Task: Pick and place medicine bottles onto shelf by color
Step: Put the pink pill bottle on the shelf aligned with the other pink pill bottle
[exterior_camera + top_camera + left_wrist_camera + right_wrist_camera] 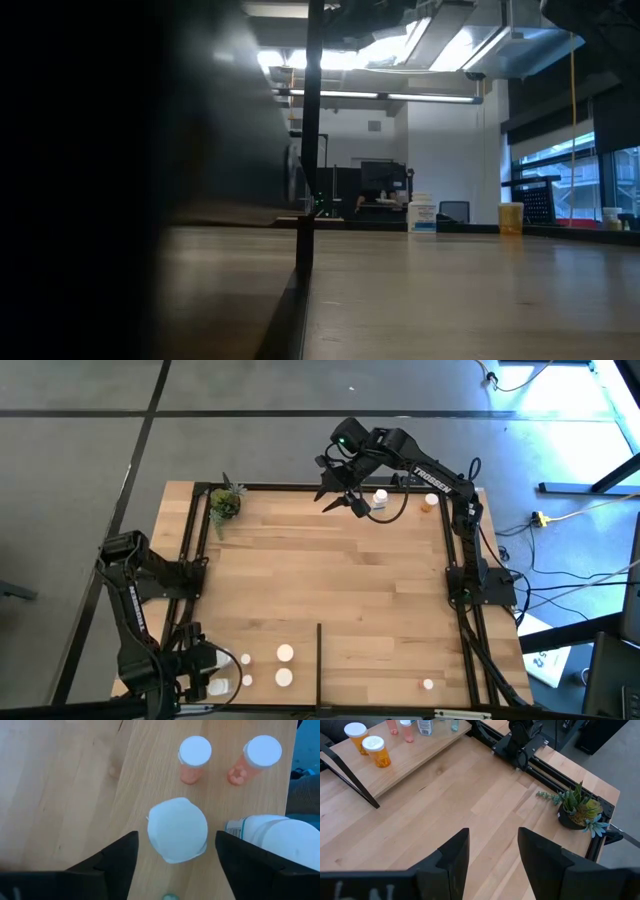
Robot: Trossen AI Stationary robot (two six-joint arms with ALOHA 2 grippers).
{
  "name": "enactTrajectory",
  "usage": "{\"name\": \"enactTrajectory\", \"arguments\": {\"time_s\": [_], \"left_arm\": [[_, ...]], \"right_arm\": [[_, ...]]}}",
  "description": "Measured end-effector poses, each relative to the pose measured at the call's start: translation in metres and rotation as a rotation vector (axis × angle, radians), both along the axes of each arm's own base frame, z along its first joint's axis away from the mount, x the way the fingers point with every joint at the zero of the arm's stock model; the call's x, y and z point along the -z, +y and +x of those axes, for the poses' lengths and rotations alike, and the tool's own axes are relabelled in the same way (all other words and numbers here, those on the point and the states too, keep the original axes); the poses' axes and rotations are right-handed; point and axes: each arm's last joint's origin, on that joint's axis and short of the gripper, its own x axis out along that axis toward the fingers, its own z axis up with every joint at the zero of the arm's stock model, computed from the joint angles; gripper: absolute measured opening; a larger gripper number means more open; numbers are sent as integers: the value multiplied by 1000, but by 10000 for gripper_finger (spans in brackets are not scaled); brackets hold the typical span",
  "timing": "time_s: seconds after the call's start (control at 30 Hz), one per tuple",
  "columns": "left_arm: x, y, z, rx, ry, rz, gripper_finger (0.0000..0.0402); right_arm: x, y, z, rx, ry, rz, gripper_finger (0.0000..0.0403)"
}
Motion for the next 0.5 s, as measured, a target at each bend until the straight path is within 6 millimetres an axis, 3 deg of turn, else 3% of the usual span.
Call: {"name": "enactTrajectory", "arguments": {"time_s": [0.17, 0.5], "left_arm": [[-3, 0, 0, 3, 2, -1, 260], [-38, 5, -2, 1, 39, 30, 260]], "right_arm": [[0, 0, 0, 0, 0, 0, 170], [0, 0, 0, 0, -2, -1, 170]]}}
